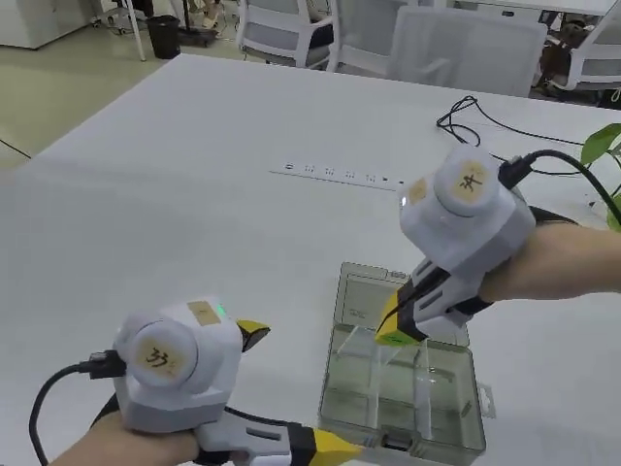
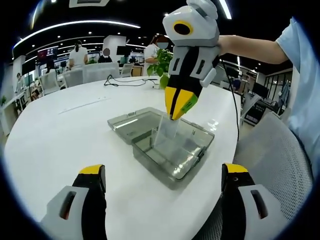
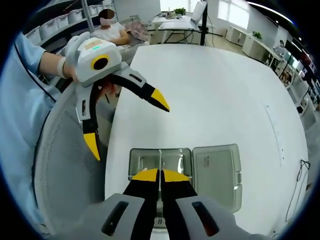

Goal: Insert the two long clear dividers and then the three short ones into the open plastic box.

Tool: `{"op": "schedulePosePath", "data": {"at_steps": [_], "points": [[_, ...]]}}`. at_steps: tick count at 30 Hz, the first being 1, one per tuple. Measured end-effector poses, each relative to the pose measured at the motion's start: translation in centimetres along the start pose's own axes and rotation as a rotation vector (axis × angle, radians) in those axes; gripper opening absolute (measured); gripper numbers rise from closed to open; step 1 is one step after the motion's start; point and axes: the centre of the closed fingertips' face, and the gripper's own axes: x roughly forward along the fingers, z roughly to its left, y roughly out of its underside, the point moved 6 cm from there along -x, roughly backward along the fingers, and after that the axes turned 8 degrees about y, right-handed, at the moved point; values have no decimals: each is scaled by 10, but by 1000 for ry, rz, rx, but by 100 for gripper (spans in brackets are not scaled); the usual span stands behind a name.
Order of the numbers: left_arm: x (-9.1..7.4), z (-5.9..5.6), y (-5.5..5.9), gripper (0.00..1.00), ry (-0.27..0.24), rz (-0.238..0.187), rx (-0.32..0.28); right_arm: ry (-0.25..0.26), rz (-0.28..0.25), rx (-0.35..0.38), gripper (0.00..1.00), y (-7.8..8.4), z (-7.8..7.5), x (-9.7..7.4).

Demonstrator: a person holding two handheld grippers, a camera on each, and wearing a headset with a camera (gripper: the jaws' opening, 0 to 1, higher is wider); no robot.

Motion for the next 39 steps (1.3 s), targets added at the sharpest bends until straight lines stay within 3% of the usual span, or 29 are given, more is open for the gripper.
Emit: {"op": "schedulePosePath", "data": {"at_steps": [14,39], "points": [[0,0,3,96,7,-7,-17,16,37,-11,2,-5,3,16],[1,-1,6,93,20,-2,-31,6,78,-26,2,3,5,46]]}}
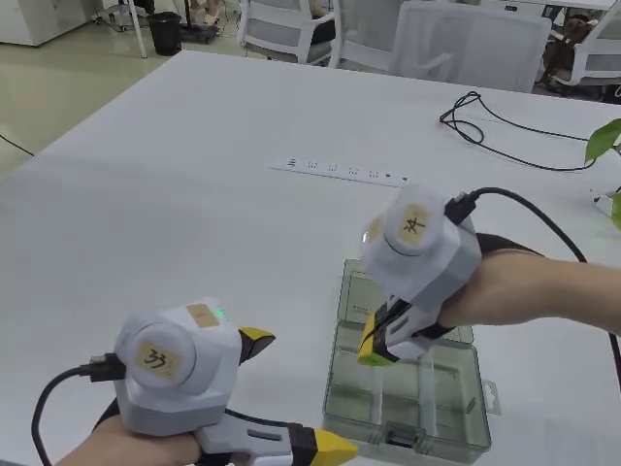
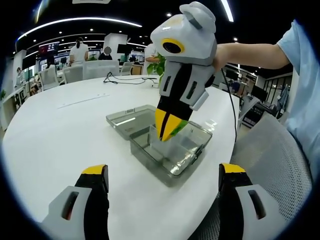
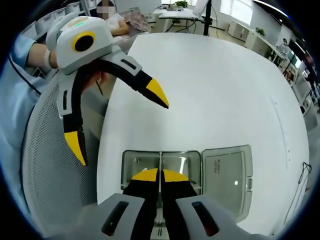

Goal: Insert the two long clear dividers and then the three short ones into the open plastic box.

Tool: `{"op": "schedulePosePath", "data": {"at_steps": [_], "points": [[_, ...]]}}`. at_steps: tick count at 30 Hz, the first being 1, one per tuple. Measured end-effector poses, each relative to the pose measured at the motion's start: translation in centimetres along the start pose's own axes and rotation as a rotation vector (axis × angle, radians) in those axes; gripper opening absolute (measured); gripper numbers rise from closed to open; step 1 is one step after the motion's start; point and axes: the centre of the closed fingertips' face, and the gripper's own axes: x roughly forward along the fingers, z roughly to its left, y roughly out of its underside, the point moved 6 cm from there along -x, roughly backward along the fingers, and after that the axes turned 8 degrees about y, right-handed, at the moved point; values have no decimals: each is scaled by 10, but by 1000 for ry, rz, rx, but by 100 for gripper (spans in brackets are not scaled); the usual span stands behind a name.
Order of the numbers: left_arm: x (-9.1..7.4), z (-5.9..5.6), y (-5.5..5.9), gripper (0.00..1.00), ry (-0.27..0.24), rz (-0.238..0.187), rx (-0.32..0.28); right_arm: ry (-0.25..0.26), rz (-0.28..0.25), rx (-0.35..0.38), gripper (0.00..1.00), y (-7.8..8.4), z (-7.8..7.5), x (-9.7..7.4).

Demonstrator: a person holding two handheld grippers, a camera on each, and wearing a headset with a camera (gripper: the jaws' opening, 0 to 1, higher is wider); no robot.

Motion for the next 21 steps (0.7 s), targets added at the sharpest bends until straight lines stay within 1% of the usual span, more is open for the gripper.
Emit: {"op": "schedulePosePath", "data": {"at_steps": [6,14,18,21], "points": [[0,0,0,93,3,-1,0,-6,25,-8,2,0,0,9],[1,-1,0,92,9,-1,1,-8,39,-14,2,1,1,11],[2,-2,-2,92,14,-1,4,-7,55,-22,2,1,1,13],[3,-2,-3,92,16,-3,5,-1,52,-22,2,1,2,12]]}}
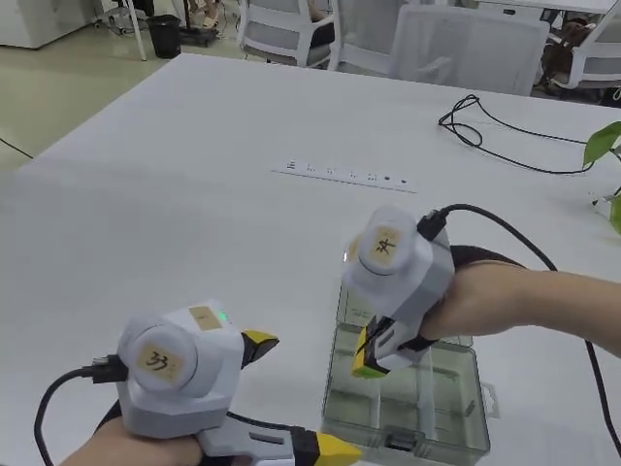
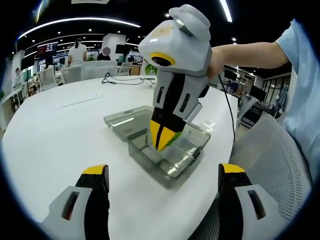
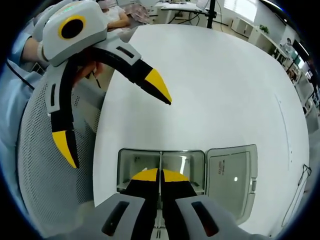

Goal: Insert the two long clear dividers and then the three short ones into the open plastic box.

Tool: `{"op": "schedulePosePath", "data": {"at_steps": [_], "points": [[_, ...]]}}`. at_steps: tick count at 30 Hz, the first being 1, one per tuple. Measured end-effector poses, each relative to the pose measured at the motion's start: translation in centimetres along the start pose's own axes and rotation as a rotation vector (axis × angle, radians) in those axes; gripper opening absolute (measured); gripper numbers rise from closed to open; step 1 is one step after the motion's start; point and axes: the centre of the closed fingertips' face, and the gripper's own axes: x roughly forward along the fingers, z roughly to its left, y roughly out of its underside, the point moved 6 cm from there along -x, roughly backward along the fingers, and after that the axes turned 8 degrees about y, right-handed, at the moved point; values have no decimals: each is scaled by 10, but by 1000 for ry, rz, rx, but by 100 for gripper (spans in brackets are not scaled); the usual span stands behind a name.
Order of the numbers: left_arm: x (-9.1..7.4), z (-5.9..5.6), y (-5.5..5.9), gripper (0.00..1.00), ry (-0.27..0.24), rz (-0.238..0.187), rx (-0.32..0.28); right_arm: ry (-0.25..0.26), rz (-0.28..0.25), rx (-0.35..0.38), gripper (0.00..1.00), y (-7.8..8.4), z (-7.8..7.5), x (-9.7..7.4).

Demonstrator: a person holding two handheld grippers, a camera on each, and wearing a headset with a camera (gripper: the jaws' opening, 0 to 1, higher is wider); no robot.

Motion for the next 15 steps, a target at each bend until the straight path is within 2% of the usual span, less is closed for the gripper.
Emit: {"op": "schedulePosePath", "data": {"at_steps": [11,14,15], "points": [[2,-2,-1,91,7,-4,5,-4,0,-23,3,0,0,0],[1,-2,-2,91,6,-7,5,-4,-21,-57,3,1,1,-1],[1,-2,-2,91,7,-8,5,-8,-44,-68,6,0,3,-3]]}}
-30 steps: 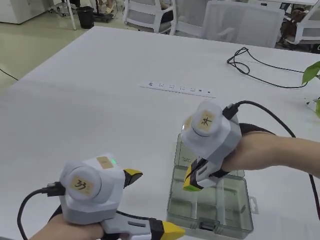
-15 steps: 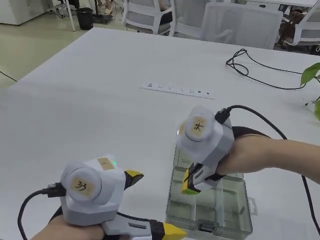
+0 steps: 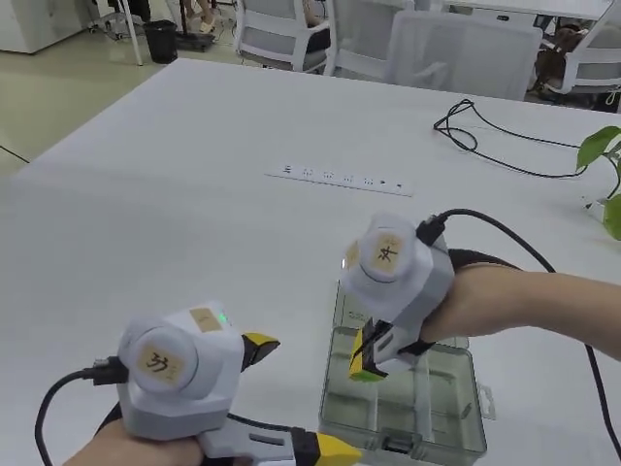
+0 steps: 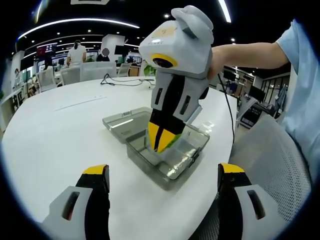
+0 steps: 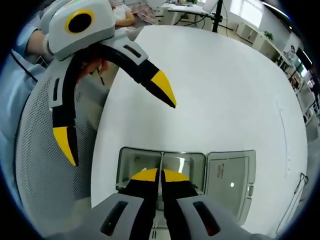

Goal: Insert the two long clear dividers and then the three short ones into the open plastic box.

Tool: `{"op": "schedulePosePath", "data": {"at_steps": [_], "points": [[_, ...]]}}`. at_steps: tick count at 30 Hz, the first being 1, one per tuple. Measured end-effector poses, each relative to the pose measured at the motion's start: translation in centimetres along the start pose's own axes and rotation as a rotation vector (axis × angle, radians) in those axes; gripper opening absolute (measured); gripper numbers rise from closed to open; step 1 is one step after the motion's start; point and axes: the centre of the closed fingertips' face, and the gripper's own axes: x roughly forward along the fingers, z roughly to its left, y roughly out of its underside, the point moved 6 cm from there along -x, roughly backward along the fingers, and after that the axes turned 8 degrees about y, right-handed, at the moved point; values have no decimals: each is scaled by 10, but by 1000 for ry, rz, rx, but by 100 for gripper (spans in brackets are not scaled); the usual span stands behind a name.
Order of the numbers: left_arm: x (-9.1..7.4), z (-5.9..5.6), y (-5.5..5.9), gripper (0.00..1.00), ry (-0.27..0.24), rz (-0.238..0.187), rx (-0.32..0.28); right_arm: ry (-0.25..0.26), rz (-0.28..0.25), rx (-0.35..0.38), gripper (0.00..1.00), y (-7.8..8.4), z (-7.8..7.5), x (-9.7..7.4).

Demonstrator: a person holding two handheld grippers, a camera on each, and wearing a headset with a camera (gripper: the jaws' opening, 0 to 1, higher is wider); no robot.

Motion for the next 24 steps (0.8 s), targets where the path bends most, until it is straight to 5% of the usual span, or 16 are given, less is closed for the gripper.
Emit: {"op": "schedulePosePath", "data": {"at_steps": [9,19,24], "points": [[0,0,1,91,1,2,0,3,-77,-42,44,1,6,-8],[1,-2,0,91,7,-1,3,54,-201,7,89,4,8,-21],[1,-4,1,91,10,1,1,84,-207,27,95,17,6,-30]]}}
